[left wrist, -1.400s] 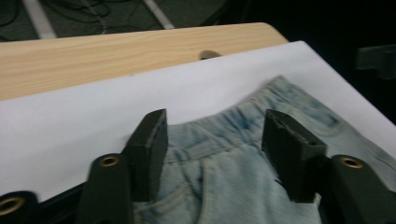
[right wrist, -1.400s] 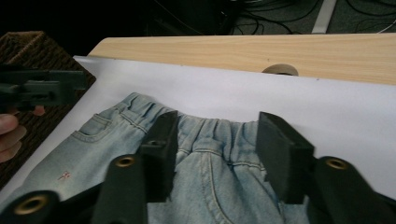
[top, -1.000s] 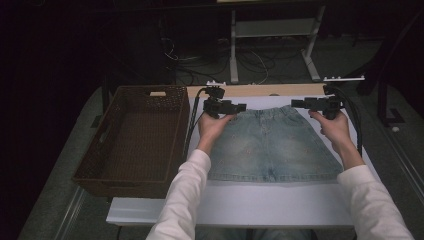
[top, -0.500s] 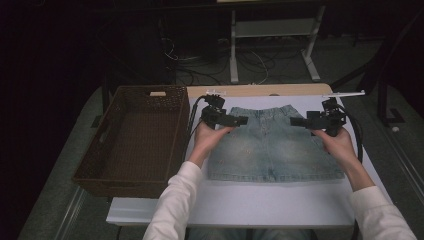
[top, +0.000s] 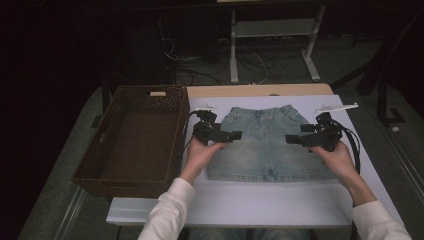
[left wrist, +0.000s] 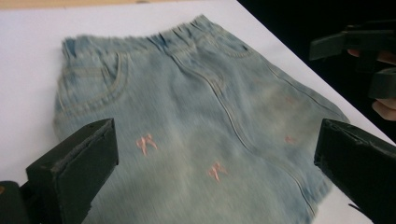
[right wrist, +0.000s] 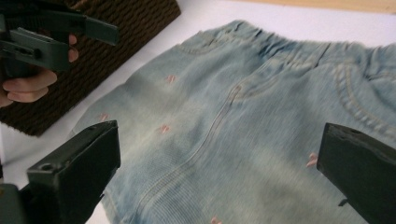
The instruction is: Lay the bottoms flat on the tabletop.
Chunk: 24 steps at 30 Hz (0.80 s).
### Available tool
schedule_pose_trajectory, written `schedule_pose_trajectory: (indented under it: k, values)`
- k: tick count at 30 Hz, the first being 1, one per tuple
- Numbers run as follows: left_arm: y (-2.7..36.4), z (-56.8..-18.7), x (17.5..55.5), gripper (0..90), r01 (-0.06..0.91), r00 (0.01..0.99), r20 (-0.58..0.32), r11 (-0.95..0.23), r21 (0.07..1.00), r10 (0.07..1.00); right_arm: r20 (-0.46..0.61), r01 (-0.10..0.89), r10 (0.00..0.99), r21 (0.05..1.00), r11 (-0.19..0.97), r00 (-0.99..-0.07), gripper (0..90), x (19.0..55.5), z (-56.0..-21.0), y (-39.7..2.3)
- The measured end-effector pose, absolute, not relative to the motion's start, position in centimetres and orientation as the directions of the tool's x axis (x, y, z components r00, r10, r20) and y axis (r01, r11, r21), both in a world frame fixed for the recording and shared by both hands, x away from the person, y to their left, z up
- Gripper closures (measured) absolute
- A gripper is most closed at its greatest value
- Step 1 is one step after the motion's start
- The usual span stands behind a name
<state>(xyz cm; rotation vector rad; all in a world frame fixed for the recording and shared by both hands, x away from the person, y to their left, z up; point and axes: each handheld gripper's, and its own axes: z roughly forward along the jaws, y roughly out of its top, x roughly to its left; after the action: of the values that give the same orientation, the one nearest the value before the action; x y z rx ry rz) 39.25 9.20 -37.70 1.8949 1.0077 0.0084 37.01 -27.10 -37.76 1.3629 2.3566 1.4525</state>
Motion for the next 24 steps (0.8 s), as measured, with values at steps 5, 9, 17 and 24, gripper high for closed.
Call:
schedule_pose_trajectory:
  k: [5,9,17,24]
  values:
    - [10.0,-38.3,38.1,0.0,0.638,0.654,-0.387,-0.2,0.743,0.649,0.376,0.656,0.695,0.733,0.182,-0.613,0.2,36.3,-38.4,-26.9]
    - [10.6,-38.9,37.2,0.0,0.641,0.653,-0.385,-0.206,0.739,0.652,0.381,0.661,0.69,0.727,0.188,-0.615,0.6,35.9,-38.8,-26.7]
    - [11.4,-40.5,35.9,0.0,0.661,0.647,-0.395,-0.222,0.717,0.652,0.377,0.658,0.667,0.717,0.23,-0.643,5.6,34.9,-39.5,-25.9]
    - [11.9,-41.6,35.1,0.0,0.681,0.624,-0.402,-0.215,0.7,0.67,0.391,0.666,0.647,0.704,0.247,-0.654,8.7,34.5,-40.1,-25.0]
